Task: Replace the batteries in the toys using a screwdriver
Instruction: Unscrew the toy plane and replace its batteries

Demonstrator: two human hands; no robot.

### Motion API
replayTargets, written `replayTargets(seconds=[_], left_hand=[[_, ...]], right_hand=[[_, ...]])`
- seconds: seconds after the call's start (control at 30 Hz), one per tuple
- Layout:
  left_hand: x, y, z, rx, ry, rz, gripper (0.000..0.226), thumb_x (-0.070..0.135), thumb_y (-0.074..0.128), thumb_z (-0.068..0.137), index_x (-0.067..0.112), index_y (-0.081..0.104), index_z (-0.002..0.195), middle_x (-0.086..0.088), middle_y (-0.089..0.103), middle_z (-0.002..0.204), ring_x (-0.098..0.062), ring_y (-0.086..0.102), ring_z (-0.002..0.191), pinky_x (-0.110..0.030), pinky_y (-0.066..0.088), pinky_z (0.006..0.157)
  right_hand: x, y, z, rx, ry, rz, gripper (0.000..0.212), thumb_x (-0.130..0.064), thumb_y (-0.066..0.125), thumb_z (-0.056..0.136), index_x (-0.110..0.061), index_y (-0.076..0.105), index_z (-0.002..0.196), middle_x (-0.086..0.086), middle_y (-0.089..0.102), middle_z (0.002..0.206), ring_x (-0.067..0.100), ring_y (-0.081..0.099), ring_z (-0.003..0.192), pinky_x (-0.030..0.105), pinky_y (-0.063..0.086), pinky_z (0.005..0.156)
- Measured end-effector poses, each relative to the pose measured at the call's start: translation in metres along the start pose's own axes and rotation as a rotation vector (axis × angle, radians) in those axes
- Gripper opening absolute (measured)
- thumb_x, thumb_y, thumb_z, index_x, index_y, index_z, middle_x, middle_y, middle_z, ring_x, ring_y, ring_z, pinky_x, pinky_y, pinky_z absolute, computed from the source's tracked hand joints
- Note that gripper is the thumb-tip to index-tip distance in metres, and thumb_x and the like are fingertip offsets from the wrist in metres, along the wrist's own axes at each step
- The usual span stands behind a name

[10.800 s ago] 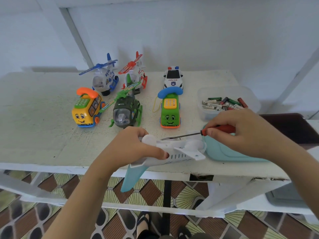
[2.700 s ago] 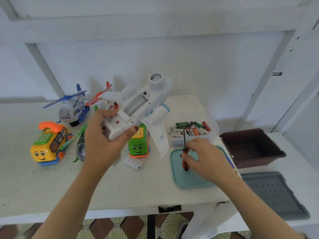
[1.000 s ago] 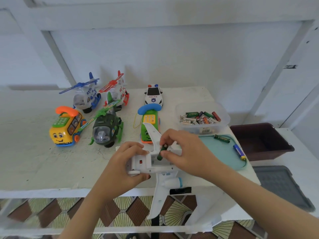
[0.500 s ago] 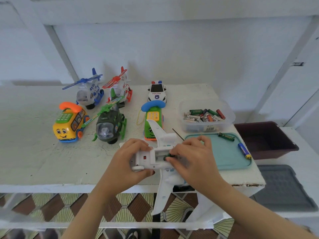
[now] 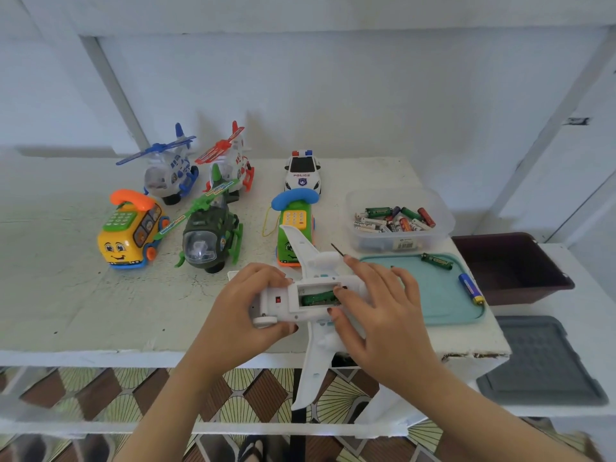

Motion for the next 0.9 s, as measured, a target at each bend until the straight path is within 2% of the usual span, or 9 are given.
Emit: replayTargets(seconds=[0.1,0.33,0.57,0.73,0.9], left_hand=[[0.0,-0.001,0.0,0.007,0.005,-0.004,0.043,0.038,0.077,0.063,0.043,0.054,0.098,0.016,0.057,0.107,-0.011,0.058,0.103,-0.033,0.049,0.081],[0.004,-0.001,0.0,0.016,0.037,0.019,0.05,0.037,0.079,0.063,0.054,0.05,0.1,0.015,0.057,0.106,-0.01,0.059,0.102,-0.029,0.048,0.081],[0.002,-0.001,0.0,0.016,0.029,0.009,0.042,0.037,0.078,0.064,0.042,0.054,0.099,0.014,0.057,0.107,-0.011,0.059,0.102,-0.031,0.049,0.08],[0.002,-0.001,0.0,0.02,0.025,0.02,0.042,0.039,0.077,0.064,0.039,0.055,0.099,0.013,0.057,0.106,-0.009,0.058,0.101,-0.029,0.049,0.08],[0.001,0.0,0.0,0.023,0.016,0.018,0.042,0.038,0.077,0.063,0.035,0.056,0.099,0.013,0.057,0.106,-0.01,0.059,0.1,-0.032,0.049,0.08]], right_hand=[[0.001,-0.005,0.0,-0.002,0.032,0.002,0.035,-0.037,0.05,0.09,-0.014,0.072,0.105,0.013,0.054,0.136,0.028,0.05,0.119,0.049,0.032,0.104],[-0.009,0.004,-0.003,-0.072,0.003,-0.062,0.041,-0.04,0.046,0.091,-0.01,0.073,0.099,0.014,0.05,0.14,0.027,0.046,0.123,0.051,0.03,0.104],[-0.013,0.018,0.001,-0.152,-0.054,-0.107,0.038,-0.041,0.041,0.094,-0.014,0.067,0.089,0.013,0.039,0.15,0.03,0.043,0.129,0.05,0.03,0.106],[-0.016,0.022,0.005,-0.165,-0.08,-0.129,0.035,-0.04,0.041,0.095,-0.015,0.064,0.085,0.014,0.037,0.151,0.031,0.044,0.13,0.05,0.029,0.106],[-0.025,0.028,0.006,-0.211,-0.144,-0.154,0.042,-0.044,0.04,0.095,-0.013,0.065,0.082,0.014,0.038,0.15,0.031,0.046,0.13,0.05,0.029,0.105]])
Point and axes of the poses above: each hand's wrist, its own z-axis towards the middle knuckle, its own y-axis out of the palm, x = y × z, the point moved 10 cm from there along z, towards the middle knuckle
